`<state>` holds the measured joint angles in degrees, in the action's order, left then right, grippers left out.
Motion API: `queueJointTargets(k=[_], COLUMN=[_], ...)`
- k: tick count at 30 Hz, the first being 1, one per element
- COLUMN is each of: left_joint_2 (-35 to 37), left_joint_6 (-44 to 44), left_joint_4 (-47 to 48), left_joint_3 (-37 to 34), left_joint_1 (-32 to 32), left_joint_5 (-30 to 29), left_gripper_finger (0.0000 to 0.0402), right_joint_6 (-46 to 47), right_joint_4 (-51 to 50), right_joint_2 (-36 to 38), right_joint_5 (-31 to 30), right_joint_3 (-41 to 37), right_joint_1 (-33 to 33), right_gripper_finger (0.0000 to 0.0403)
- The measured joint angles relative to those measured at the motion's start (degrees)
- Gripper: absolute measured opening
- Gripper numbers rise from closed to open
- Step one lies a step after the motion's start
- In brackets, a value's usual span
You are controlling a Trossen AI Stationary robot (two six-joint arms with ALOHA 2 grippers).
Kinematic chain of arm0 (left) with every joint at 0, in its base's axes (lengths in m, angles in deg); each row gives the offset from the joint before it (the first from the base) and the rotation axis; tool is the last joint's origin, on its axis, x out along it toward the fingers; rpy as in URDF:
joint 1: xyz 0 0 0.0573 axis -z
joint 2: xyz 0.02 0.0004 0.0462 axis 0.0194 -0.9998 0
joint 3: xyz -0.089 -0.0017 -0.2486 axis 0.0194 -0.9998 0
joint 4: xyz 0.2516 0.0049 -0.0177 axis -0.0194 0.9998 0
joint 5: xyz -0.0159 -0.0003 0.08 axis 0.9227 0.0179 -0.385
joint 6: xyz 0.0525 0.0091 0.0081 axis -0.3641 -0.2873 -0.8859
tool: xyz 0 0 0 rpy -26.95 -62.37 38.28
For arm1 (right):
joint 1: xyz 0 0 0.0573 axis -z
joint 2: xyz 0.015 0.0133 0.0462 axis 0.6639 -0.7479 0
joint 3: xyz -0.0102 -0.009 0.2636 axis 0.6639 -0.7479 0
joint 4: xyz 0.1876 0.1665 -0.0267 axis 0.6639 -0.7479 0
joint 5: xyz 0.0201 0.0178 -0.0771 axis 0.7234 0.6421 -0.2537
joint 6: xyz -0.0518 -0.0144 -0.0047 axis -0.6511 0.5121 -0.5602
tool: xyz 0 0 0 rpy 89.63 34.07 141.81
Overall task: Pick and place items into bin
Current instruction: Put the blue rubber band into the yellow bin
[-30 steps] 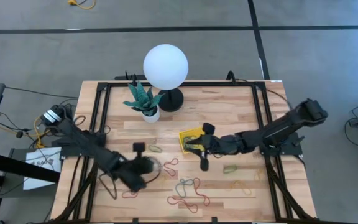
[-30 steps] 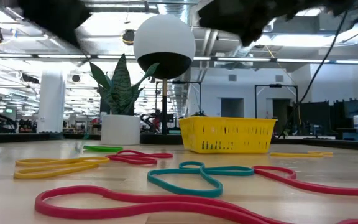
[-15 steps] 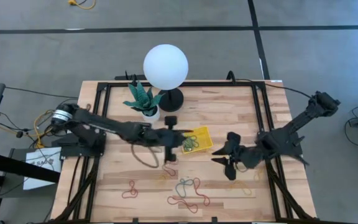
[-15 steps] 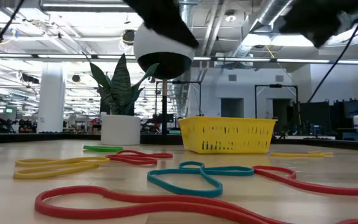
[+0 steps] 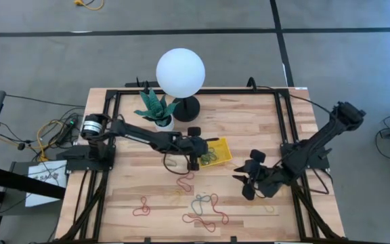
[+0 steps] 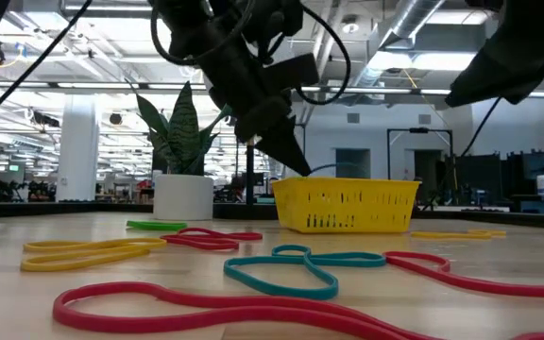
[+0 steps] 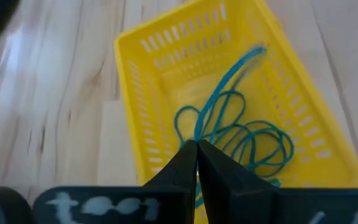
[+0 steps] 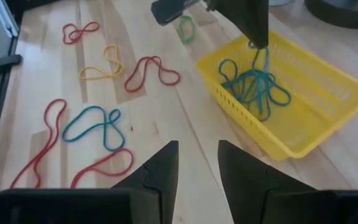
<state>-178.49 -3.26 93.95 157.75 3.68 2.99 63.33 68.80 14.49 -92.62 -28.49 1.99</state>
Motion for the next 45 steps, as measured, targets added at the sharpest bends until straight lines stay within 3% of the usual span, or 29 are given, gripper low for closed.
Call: queueJointTargets(k=[9, 14, 19, 22, 27, 30, 33, 39, 45], left_joint_2=[0.24, 0.69, 3.75, 8.00, 16.93, 21.83, 26.24, 34.48, 40.78], left_joint_6=[-0.08, 2.91, 7.75, 7.89, 9.62, 12.51, 16.94, 27.87, 36.72], left_joint_4=[0.94, 2.60, 10.71, 14.98, 20.90, 27.32, 33.51, 32.86, 16.86], left_joint_3=[0.72, 1.55, 5.28, 6.14, 6.25, 6.30, 5.82, -6.91, -26.55], left_joint_1=[0.00, 0.04, 0.55, 1.67, 4.48, 6.73, 9.76, 18.26, 24.61], left_joint_5=[-0.96, -0.14, 1.26, 0.59, -7.28, -13.74, -18.68, -28.47, -32.79], left_gripper_finger=[0.0064, 0.0097, 0.0100, 0.0100, 0.0100, 0.0100, 0.0100, 0.0100, 0.0100], right_joint_6=[0.01, -0.89, -14.65, -23.48, -36.00, -35.80, -33.61, -32.37, -32.43], right_joint_4=[0.25, 1.42, 12.71, 24.37, 34.11, 35.40, 34.48, 32.72, 32.55], right_joint_2=[-0.02, -0.02, -3.57, -8.53, -16.99, -20.84, -25.00, -33.41, -38.82], right_joint_5=[0.69, 5.77, 11.77, 15.42, 15.83, 16.09, 20.60, 33.37, 34.16], right_joint_3=[0.00, 0.00, 0.09, 0.26, 1.81, 4.25, 6.78, 11.86, 16.11], right_joint_1=[2.48, 4.62, 4.78, 4.84, 5.12, 6.64, 8.92, 12.28, 12.82], right_gripper_finger=[0.0108, 0.0108, 0.0108, 0.0108, 0.0108, 0.0108, 0.0108, 0.0108, 0.0108])
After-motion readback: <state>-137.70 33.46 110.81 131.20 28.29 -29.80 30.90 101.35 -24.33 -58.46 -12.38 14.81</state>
